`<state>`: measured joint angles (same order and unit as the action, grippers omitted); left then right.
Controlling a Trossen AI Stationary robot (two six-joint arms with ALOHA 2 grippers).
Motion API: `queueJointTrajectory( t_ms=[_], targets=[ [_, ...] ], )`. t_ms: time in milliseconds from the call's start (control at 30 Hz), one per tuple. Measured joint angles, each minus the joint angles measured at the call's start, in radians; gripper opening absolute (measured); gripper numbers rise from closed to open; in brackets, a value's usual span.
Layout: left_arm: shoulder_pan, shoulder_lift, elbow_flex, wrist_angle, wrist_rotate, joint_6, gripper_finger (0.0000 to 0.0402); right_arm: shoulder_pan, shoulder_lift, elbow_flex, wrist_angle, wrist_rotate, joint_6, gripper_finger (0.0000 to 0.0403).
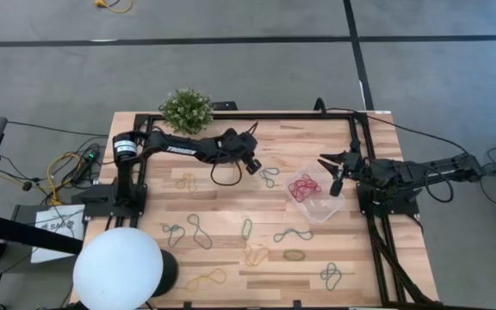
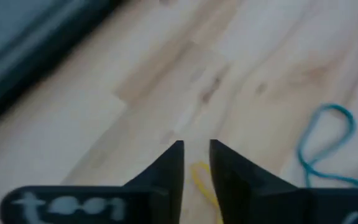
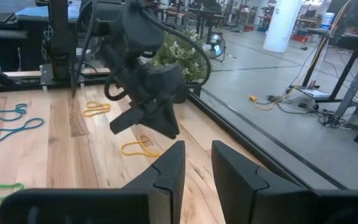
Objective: Pick and place items into bin
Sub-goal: Put the yellow rubber band into the transparent bin
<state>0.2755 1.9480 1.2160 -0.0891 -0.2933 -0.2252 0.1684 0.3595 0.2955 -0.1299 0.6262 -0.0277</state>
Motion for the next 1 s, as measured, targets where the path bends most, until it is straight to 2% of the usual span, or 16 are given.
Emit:
queueJointTrajectory(
  t_ms=[100, 233, 367, 600, 800, 1000],
  targets=[
    [-0.002, 0.000, -0.006, -0.006, 0.061, -0.020, 0.0109, 0.000, 0.000, 0.000, 0.000, 0.000, 0.000, 0.0074],
    [-0.022, 0.000, -0.025, -0.037, -0.001, -0.026, 0.0152, 0.000, 0.000, 0.000, 0.000, 0.000, 0.000, 0.0074],
    [-0.033, 0.001, -0.040, -0.026, -0.025, -0.027, 0.0174, 0.000, 0.000, 0.000, 0.000, 0.000, 0.000, 0.0074],
    [-0.032, 0.001, -0.042, -0.006, -0.026, -0.048, 0.0180, 0.000, 0.000, 0.000, 0.000, 0.000, 0.000, 0.0074],
    [-0.032, 0.105, -0.041, 0.106, -0.037, -0.042, 0.0181, 0.000, 0.000, 0.000, -0.002, 0.000, 0.000, 0.0074],
    [-0.035, 0.129, -0.033, 0.083, -0.209, -0.084, 0.0167, 0.002, 0.000, 0.000, -0.006, -0.001, -0.001, 0.0074]
  ],
)
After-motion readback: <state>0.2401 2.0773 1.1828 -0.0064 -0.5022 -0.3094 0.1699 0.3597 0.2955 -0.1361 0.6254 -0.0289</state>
